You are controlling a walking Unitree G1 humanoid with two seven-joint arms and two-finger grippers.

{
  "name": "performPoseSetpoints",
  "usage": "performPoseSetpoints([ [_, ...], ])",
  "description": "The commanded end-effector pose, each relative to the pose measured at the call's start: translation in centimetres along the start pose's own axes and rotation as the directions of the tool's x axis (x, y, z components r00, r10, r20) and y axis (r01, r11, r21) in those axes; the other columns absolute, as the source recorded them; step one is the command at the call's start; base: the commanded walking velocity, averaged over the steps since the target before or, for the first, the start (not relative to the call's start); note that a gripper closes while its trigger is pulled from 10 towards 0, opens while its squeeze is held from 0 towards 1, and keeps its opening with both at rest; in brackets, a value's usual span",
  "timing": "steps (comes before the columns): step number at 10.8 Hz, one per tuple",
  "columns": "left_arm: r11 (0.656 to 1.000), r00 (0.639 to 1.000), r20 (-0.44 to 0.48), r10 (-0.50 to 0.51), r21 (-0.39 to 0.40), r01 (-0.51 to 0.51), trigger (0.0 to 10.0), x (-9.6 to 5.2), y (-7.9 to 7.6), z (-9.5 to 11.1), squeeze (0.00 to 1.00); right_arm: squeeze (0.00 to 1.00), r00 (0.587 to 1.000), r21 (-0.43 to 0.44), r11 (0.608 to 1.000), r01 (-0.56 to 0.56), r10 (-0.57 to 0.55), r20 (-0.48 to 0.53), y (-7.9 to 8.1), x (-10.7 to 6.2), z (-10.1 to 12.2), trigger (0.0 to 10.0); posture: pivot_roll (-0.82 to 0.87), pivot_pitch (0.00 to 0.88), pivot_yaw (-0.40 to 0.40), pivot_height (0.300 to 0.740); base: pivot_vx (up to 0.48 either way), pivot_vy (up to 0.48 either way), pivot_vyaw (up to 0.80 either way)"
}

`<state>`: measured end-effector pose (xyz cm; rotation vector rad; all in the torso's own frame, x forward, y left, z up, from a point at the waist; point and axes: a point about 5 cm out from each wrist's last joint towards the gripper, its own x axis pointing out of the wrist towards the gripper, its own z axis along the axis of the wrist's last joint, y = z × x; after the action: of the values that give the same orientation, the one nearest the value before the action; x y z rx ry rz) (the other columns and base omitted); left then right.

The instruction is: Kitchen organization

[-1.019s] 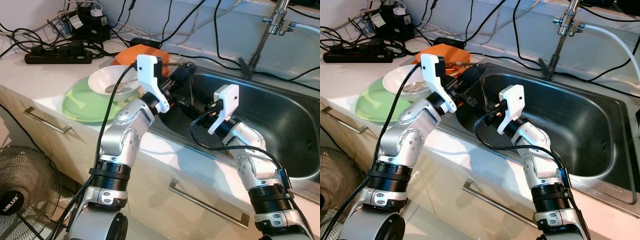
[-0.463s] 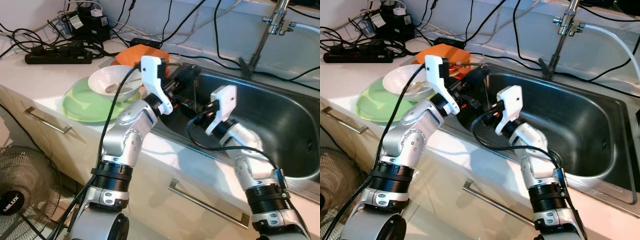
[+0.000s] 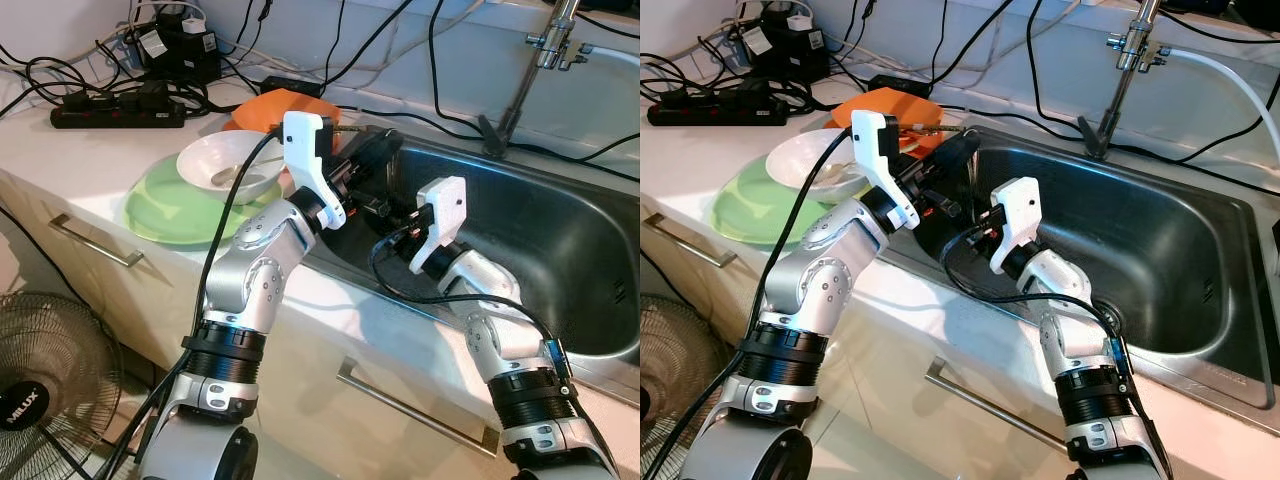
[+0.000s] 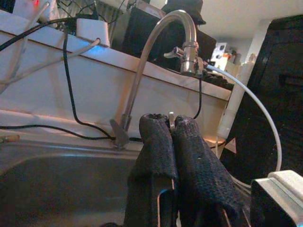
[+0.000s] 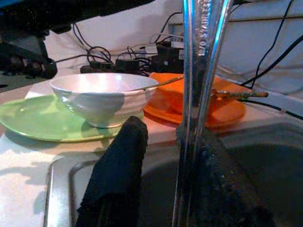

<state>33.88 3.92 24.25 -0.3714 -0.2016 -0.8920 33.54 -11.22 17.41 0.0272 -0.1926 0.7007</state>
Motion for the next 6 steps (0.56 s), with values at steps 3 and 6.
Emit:
performPoseSetpoints([
  [3,0.999,0.999,0.012,-0.038,0.006,0.037,10.0,0.14,-0.62,0.38,0.0,0.0,1.0,-0.016,1.0,-0.019,0.019,0.002,0.27,0.48,0.27,0.0,0.2,0.0,-0.005,0.74,0.0,0.0,0.0],
  [6,0.999,0.999,0.012,-0.038,0.006,0.037,10.0,0.14,-0.62,0.38,0.0,0.0,1.0,-0.016,1.0,-0.019,0.019,0.002,0.27,0.48,0.27,0.0,0.2,0.0,-0.005,0.74,0.0,0.0,0.0],
])
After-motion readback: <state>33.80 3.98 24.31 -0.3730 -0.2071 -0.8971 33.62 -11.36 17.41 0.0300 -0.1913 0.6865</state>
